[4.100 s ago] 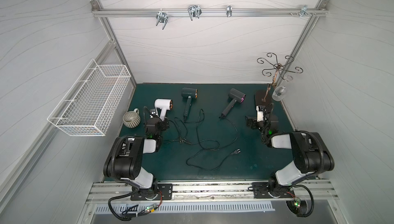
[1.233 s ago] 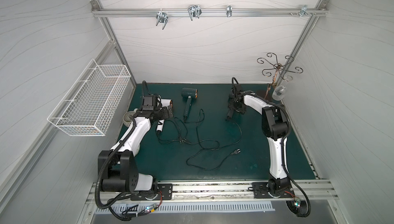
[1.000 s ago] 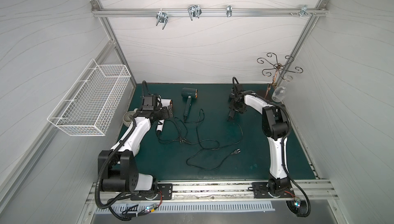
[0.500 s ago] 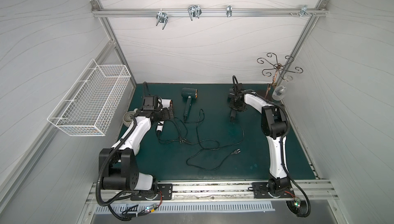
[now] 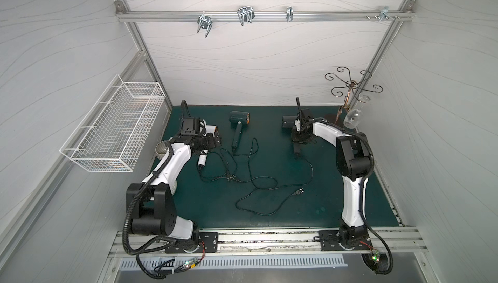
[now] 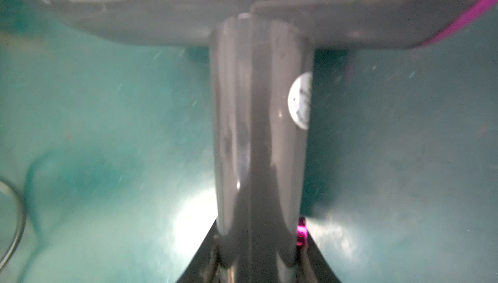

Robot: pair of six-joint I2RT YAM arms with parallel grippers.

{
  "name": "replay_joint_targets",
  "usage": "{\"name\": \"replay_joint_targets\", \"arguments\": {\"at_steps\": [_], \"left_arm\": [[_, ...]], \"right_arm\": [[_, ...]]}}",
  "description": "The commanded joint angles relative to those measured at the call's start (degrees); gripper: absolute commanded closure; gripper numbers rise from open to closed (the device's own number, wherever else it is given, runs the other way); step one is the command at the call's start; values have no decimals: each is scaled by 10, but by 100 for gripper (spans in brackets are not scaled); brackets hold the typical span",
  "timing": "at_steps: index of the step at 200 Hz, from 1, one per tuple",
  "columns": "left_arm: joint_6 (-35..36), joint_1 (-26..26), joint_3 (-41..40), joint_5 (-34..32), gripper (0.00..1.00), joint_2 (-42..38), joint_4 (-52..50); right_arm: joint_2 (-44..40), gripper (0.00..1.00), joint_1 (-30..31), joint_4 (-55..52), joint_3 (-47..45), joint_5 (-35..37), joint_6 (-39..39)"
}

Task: Wrap the cord around the hair dryer
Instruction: Pick up the hair dryer from the center of the board.

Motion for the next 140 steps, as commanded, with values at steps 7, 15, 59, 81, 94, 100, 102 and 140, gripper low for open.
{"name": "replay_joint_targets", "arguments": {"at_steps": [7,15,59,81,94,100,102,140], "left_arm": [[-12,-3,40,36,2,10,-11],[-11,-2,45,49,2,10,-12],[-29,-3,60,142,2,9,-6],[-37,-3,59,194,2,-1,-1],[-39,-3,59,217,2,-9,-4],[-40,-2,59,226,2,-13,-5],[-39,-2,59,229,2,-14,-6],[-37,-2,40,308,2,-57,13]], "right_arm": [[-78,100,9,58,-28,-34,-63],[-98,100,14,72,-44,-39,-77],[-206,100,44,132,-127,-72,-198],[-260,100,65,146,-171,-114,-285],[-296,100,79,156,-204,-129,-326],[-311,100,85,158,-217,-135,-341],[-316,100,86,157,-220,-137,-346],[-407,100,106,117,-283,-183,-435]]}}
